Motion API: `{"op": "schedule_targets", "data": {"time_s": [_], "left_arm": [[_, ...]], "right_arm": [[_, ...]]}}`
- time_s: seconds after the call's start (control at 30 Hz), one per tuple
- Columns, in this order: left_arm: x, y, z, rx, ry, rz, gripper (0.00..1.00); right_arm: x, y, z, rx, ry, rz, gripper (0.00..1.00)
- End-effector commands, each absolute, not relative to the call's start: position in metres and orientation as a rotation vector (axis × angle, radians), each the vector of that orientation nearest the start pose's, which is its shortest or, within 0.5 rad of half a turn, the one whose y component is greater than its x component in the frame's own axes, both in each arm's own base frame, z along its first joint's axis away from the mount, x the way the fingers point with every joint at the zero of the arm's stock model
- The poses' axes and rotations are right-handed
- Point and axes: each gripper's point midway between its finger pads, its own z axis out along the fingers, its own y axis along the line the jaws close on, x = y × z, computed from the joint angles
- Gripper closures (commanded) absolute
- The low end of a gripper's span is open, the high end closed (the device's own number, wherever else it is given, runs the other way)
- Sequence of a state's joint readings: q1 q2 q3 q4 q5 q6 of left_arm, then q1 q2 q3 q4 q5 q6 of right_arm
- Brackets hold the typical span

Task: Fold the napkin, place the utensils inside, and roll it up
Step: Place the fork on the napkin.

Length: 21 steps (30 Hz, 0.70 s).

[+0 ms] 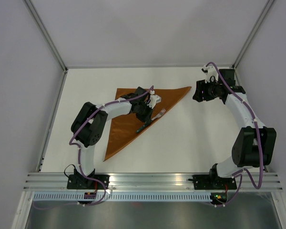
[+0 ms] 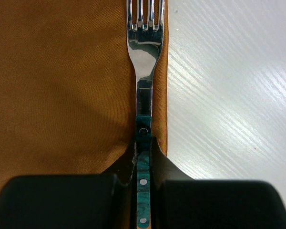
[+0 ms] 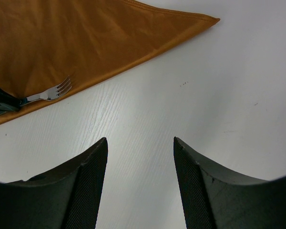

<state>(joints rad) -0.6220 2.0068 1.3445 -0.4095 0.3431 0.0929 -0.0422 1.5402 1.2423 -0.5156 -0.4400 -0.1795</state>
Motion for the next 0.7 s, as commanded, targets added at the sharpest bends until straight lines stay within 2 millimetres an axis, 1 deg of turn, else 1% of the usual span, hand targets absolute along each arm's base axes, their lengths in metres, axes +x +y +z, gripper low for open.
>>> {"op": "schedule_targets", "data": {"time_s": [0.0, 0.27, 0.53, 0.67], "left_arm": [[0.316, -0.303, 0.004, 1.025, 2.530, -0.634, 0.98], [0.318, -0.302, 0.003, 1.020, 2.530, -0.621, 0.98], [0.324, -0.305, 0.020, 1.005, 2.502, -0.618, 0.98], [0.324, -0.304, 0.018, 0.997, 2.518, -0.608, 0.98]], "right_arm": [[0.402, 0.052, 0.162, -0.355, 2.287, 0.425, 0.37], [0.400, 0.053, 0.160, -0.355, 2.295, 0.433, 0.37], [0.400, 0.054, 0.161, -0.354, 2.292, 0.438, 0.36], [0.400, 0.054, 0.161, -0.353, 2.293, 0.438, 0.36]]}}
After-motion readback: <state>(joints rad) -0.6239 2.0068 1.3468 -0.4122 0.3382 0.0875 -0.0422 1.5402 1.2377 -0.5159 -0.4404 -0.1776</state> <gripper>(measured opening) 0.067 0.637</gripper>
